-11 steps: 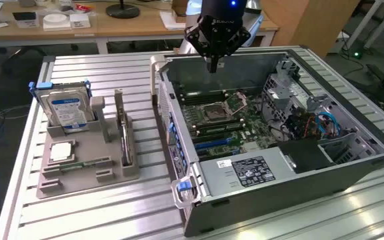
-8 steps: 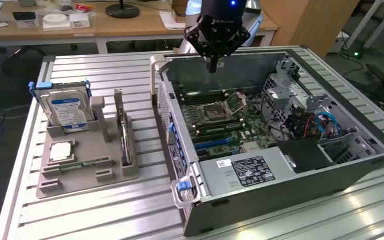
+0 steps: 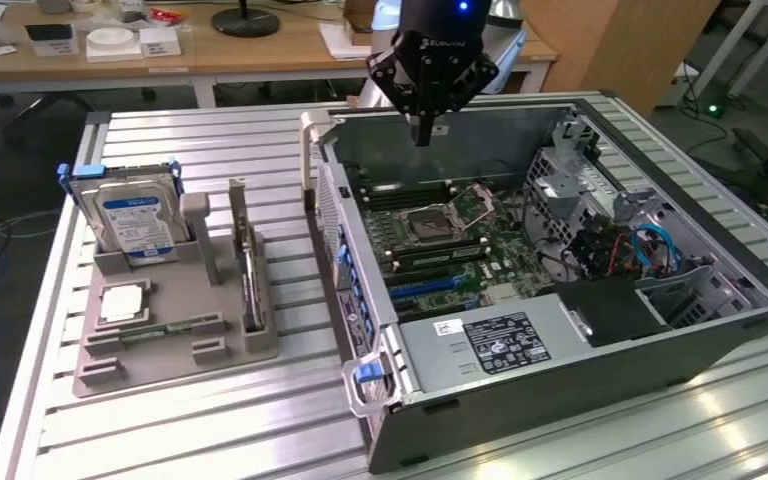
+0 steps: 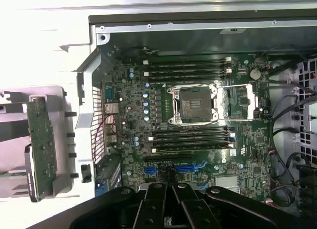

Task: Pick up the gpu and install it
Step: 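Reach for the gpu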

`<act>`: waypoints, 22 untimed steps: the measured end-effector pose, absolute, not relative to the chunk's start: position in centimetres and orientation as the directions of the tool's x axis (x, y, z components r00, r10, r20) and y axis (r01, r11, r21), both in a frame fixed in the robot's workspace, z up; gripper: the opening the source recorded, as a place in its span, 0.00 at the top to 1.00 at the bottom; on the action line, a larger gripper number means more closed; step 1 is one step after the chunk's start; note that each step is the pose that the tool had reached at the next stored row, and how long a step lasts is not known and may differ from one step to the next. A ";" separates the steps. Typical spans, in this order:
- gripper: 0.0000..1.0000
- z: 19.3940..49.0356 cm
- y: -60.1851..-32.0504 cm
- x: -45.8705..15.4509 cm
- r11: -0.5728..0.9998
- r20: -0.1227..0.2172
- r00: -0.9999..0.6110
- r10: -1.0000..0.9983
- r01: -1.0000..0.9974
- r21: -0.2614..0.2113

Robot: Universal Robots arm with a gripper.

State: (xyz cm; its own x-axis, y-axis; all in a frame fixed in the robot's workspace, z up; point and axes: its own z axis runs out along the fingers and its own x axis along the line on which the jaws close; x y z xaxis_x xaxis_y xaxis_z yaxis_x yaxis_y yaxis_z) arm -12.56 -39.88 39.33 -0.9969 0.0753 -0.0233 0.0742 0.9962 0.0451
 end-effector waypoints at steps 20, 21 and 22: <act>0.89 39.3 -39.9 -14.4 0.996 -0.023 -0.997 0.075 0.074 0.045; 0.89 39.3 -39.9 -14.6 0.996 -0.023 -0.997 0.075 0.074 0.045; 0.89 39.3 -39.9 -14.7 0.996 -0.023 -0.997 0.075 0.074 0.045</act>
